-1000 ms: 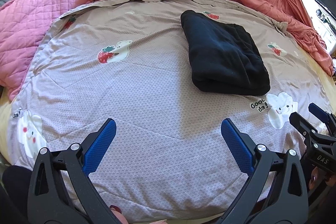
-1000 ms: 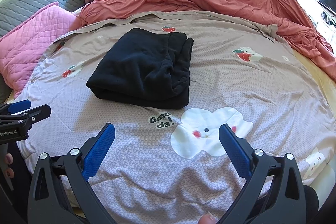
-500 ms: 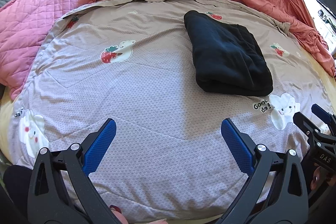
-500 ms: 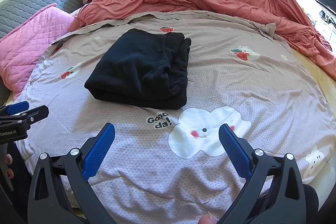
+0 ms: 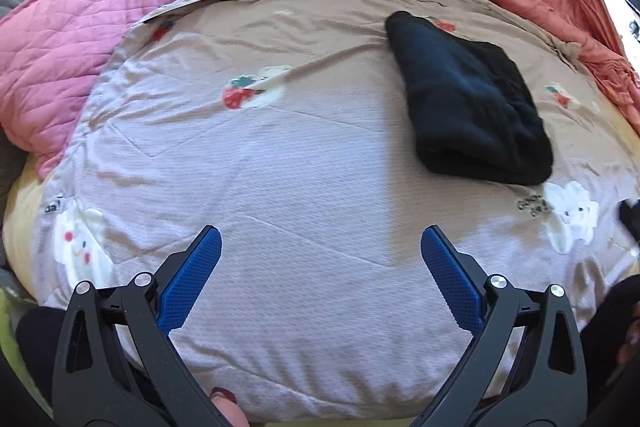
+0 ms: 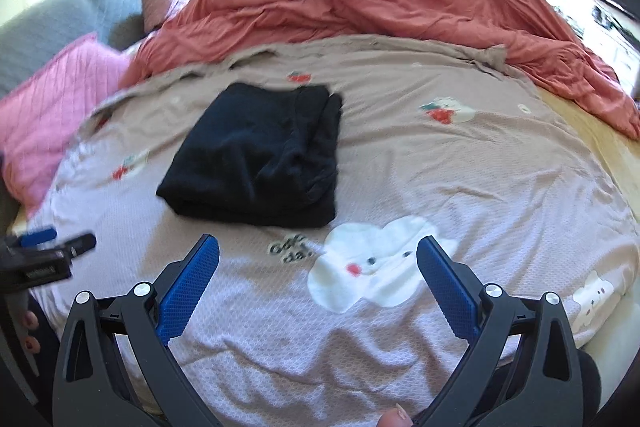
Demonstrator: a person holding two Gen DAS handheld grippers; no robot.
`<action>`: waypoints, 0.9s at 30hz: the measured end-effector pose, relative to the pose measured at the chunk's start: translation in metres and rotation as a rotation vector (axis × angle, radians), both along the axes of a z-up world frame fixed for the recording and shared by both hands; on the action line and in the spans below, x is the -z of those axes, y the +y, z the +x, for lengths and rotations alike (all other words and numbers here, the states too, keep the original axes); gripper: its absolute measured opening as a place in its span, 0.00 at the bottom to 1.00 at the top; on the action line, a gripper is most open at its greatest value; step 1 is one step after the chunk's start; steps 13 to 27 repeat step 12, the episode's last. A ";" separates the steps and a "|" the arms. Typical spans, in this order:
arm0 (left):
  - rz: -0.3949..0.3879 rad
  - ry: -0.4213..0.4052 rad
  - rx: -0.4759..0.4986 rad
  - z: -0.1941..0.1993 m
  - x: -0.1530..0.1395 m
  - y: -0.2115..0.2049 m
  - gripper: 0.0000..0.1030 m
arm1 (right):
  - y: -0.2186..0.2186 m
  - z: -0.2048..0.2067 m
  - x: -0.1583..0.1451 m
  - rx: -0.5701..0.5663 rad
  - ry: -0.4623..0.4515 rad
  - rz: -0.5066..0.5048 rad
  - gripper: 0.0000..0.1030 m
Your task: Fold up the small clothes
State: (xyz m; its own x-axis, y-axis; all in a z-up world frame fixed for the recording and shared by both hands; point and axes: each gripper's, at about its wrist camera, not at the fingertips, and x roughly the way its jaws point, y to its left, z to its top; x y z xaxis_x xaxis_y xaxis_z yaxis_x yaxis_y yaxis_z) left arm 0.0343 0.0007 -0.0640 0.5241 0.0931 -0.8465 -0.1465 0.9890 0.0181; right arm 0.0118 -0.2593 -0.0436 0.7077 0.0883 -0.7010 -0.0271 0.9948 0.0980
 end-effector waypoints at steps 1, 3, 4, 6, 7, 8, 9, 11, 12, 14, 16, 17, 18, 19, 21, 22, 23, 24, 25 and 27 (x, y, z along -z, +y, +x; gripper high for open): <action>-0.003 -0.004 -0.008 0.001 -0.001 0.004 0.91 | -0.008 -0.002 -0.007 0.021 -0.014 0.012 0.96; -0.009 -0.014 -0.053 0.005 -0.002 0.025 0.91 | -0.038 -0.007 -0.029 0.097 -0.066 0.021 0.96; -0.015 -0.016 -0.074 0.008 -0.003 0.035 0.91 | -0.056 -0.010 -0.039 0.145 -0.091 0.018 0.96; -0.042 -0.005 -0.137 0.019 -0.003 0.070 0.91 | -0.112 -0.022 -0.059 0.300 -0.140 0.011 0.96; -0.051 0.004 -0.170 0.024 -0.001 0.088 0.91 | -0.155 -0.032 -0.065 0.414 -0.156 0.019 0.96; -0.059 0.015 -0.213 0.031 -0.001 0.112 0.91 | -0.184 -0.039 -0.065 0.492 -0.161 0.026 0.96; -0.052 0.014 -0.245 0.035 -0.001 0.128 0.91 | -0.221 -0.050 -0.061 0.599 -0.163 0.028 0.96; -0.020 0.015 -0.324 0.042 -0.003 0.164 0.91 | -0.300 -0.078 -0.038 0.845 -0.135 0.003 0.96; -0.005 0.021 -0.372 0.046 -0.002 0.187 0.91 | -0.338 -0.094 -0.020 0.963 -0.088 -0.003 0.96; -0.005 0.021 -0.372 0.046 -0.002 0.187 0.91 | -0.338 -0.094 -0.020 0.963 -0.088 -0.003 0.96; -0.005 0.021 -0.372 0.046 -0.002 0.187 0.91 | -0.338 -0.094 -0.020 0.963 -0.088 -0.003 0.96; -0.005 0.021 -0.372 0.046 -0.002 0.187 0.91 | -0.338 -0.094 -0.020 0.963 -0.088 -0.003 0.96; -0.005 0.021 -0.372 0.046 -0.002 0.187 0.91 | -0.338 -0.094 -0.020 0.963 -0.088 -0.003 0.96; -0.005 0.021 -0.372 0.046 -0.002 0.187 0.91 | -0.338 -0.094 -0.020 0.963 -0.088 -0.003 0.96; -0.005 0.021 -0.372 0.046 -0.002 0.187 0.91 | -0.338 -0.094 -0.020 0.963 -0.088 -0.003 0.96; -0.005 0.021 -0.372 0.046 -0.002 0.187 0.91 | -0.338 -0.094 -0.020 0.963 -0.088 -0.003 0.96; -0.005 0.021 -0.372 0.046 -0.002 0.187 0.91 | -0.338 -0.094 -0.020 0.963 -0.088 -0.003 0.96; -0.005 0.021 -0.372 0.046 -0.002 0.187 0.91 | -0.338 -0.094 -0.020 0.963 -0.088 -0.003 0.96; -0.005 0.021 -0.372 0.046 -0.002 0.187 0.91 | -0.338 -0.094 -0.020 0.963 -0.088 -0.003 0.96; -0.005 0.021 -0.372 0.046 -0.002 0.187 0.91 | -0.338 -0.094 -0.020 0.963 -0.088 -0.003 0.96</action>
